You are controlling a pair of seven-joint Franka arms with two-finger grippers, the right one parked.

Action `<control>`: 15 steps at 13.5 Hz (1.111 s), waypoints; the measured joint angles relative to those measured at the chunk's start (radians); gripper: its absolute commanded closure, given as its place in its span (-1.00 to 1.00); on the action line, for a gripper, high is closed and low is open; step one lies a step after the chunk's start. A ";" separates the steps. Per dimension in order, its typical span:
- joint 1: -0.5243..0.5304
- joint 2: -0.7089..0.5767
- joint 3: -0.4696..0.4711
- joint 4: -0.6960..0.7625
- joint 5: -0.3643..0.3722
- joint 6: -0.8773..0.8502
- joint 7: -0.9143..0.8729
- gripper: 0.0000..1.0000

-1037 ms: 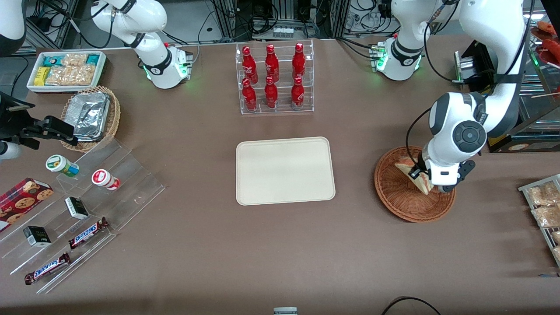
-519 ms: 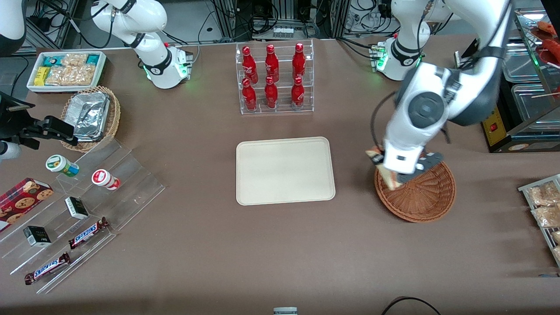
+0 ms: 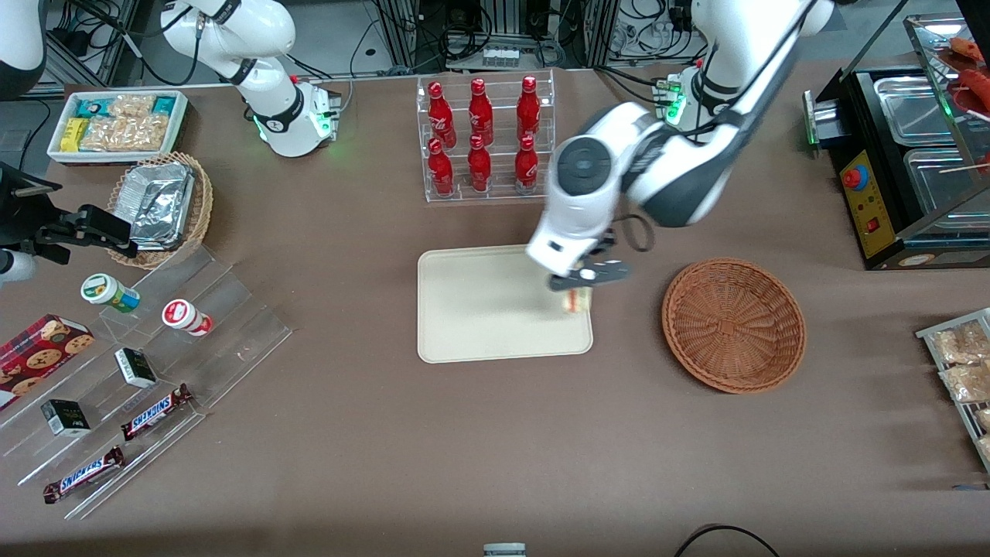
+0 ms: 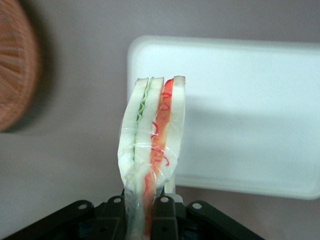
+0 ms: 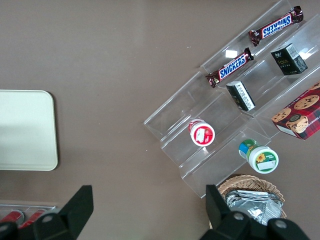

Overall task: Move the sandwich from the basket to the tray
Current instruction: 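Lift the sandwich and carry it over the cream tray, then lower the sandwich onto the tray and open the left gripper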

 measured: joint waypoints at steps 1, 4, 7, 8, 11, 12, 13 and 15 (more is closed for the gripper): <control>-0.038 0.039 -0.001 0.016 0.003 0.005 -0.002 1.00; -0.123 0.176 -0.001 0.119 0.063 0.018 -0.048 1.00; -0.169 0.305 0.000 0.206 0.132 0.041 -0.113 1.00; -0.175 0.332 0.000 0.218 0.138 0.066 -0.126 1.00; -0.187 0.365 0.000 0.233 0.152 0.102 -0.169 1.00; -0.188 0.369 0.000 0.234 0.160 0.102 -0.175 1.00; -0.188 0.374 0.000 0.234 0.176 0.102 -0.182 1.00; -0.188 0.383 0.005 0.237 0.192 0.103 -0.189 1.00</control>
